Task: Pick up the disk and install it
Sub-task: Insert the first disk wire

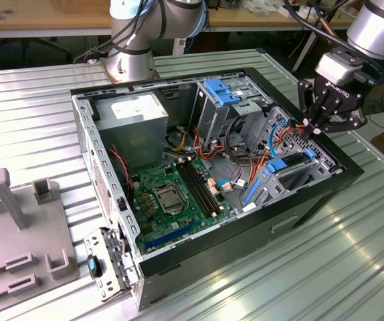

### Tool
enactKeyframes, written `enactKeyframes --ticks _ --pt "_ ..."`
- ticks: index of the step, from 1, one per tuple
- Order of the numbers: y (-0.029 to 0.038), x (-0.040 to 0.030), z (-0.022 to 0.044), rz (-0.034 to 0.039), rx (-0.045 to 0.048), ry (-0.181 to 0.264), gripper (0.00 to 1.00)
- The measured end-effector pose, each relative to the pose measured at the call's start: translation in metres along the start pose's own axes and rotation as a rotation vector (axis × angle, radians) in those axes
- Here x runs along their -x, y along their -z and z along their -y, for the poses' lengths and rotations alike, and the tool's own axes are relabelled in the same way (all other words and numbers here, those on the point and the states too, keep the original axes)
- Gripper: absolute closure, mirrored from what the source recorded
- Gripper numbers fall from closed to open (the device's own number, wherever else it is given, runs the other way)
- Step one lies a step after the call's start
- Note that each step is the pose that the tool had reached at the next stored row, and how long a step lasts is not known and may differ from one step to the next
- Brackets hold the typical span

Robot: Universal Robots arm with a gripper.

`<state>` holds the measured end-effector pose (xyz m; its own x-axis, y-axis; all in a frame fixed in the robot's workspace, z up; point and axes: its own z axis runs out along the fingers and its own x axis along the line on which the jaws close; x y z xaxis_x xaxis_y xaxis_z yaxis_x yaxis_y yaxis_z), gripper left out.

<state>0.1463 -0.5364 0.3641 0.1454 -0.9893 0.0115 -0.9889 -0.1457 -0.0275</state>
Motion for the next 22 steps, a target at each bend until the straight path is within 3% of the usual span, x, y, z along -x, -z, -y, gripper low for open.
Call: enactKeyframes --ticks 3,8,9,14,22 --pt "0.0000 0.0000 0.0010 -0.0001 0.0000 0.000 0.89" --pt "0.0000 0.0017 0.0026 -0.0002 0.0000 0.000 0.70" --pt "0.0000 0.0024 0.0029 -0.0004 0.0000 0.000 0.70" --pt "0.0008 0.0114 0.0043 -0.0149 0.0021 0.018 0.70" --pt "0.0009 0.0141 0.0048 -0.0160 0.0005 0.134 0.70"
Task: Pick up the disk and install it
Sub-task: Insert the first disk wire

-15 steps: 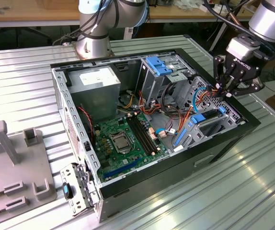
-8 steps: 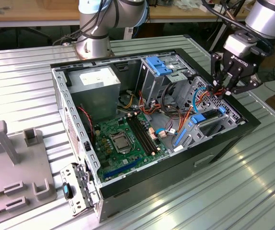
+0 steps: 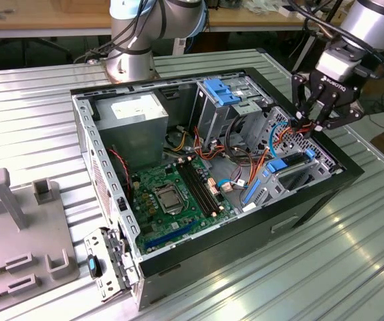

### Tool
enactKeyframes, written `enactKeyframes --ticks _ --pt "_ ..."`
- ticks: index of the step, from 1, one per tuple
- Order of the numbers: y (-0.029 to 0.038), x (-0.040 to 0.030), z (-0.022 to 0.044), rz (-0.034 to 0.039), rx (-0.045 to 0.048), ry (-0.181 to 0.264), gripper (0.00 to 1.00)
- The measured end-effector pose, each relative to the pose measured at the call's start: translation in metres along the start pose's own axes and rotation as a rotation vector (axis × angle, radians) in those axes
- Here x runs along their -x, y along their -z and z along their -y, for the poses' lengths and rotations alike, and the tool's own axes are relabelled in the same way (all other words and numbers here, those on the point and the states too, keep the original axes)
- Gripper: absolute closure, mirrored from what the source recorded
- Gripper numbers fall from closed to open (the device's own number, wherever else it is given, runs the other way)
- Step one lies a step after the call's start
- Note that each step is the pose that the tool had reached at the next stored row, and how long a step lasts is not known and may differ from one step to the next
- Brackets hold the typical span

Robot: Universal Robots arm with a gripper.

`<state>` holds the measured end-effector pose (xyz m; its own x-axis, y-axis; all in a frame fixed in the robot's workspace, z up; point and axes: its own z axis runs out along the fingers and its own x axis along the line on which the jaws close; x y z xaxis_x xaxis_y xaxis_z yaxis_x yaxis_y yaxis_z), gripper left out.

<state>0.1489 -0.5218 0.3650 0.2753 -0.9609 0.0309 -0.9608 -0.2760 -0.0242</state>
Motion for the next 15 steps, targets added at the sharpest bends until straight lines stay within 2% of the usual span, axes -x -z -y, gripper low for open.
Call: enactKeyframes --ticks 2,5,15 --pt "0.0000 0.0003 0.0001 -0.0009 -0.0008 0.044 0.70" --pt "0.0000 0.0011 0.0004 -0.0013 -0.0017 0.085 0.70" --pt "0.0003 0.0028 0.0011 -0.0058 -0.0027 0.189 0.70"
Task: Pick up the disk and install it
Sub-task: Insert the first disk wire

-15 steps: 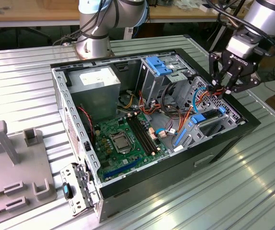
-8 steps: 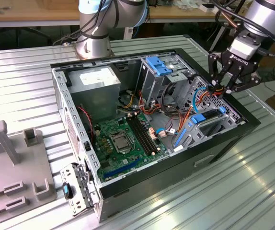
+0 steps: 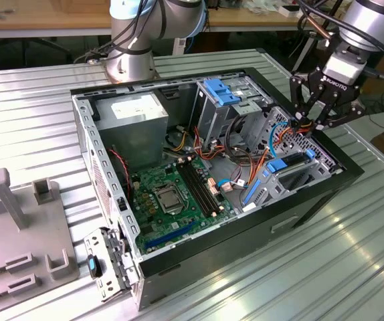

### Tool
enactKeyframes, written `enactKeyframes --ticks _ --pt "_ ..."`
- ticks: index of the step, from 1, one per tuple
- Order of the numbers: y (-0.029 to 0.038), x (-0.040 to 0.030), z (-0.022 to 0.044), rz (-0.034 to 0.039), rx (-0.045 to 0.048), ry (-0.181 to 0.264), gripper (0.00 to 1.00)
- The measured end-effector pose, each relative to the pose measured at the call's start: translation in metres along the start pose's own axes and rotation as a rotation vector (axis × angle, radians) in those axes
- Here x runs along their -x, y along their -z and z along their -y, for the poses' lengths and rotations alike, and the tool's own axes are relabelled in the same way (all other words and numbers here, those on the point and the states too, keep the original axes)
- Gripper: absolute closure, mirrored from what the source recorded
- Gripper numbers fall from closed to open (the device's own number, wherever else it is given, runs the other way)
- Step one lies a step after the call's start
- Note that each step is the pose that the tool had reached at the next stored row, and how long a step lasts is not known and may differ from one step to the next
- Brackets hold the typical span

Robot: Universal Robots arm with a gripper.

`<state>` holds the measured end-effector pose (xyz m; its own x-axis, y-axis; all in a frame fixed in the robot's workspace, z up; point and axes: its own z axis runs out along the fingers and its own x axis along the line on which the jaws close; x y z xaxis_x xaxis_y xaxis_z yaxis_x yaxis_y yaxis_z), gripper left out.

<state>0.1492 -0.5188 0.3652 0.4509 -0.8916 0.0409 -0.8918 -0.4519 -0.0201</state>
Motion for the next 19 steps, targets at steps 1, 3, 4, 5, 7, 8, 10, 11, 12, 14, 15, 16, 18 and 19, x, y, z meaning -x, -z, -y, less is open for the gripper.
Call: enactKeyframes --ticks 1,3,4,5,7,8,10,11,12,14,15,16,18,19 --pt "0.0003 0.0009 0.0005 -0.0051 0.0019 0.011 0.70" --pt "0.0002 0.0028 0.0015 -0.0104 0.0016 0.030 0.70" --pt "-0.0001 0.0029 0.0015 -0.0100 0.0004 0.060 0.70" --pt "-0.0004 0.0030 0.0016 -0.0095 -0.0012 0.095 0.70" --pt "-0.0006 0.0028 0.0020 -0.0084 -0.0032 0.135 0.70" --pt "-0.0006 0.0028 0.0020 -0.0082 -0.0038 0.147 0.70" --pt "-0.0009 0.0027 0.0021 -0.0074 -0.0057 0.187 0.70" --pt "-0.0011 0.0027 0.0022 -0.0071 -0.0065 0.205 0.70" --pt "-0.0014 0.0027 0.0022 -0.0068 -0.0076 0.229 0.70" --pt "-0.0021 0.0027 0.0021 -0.0058 -0.0099 0.278 0.70" --pt "-0.0024 0.0028 0.0021 -0.0052 -0.0113 0.308 0.70" --pt "-0.0024 0.0028 0.0022 -0.0046 -0.0126 0.336 0.70" --pt "-0.0014 0.0023 0.0029 -0.0044 -0.0133 0.349 0.70" --pt "0.0009 0.0016 0.0043 -0.0043 -0.0134 0.351 0.70"
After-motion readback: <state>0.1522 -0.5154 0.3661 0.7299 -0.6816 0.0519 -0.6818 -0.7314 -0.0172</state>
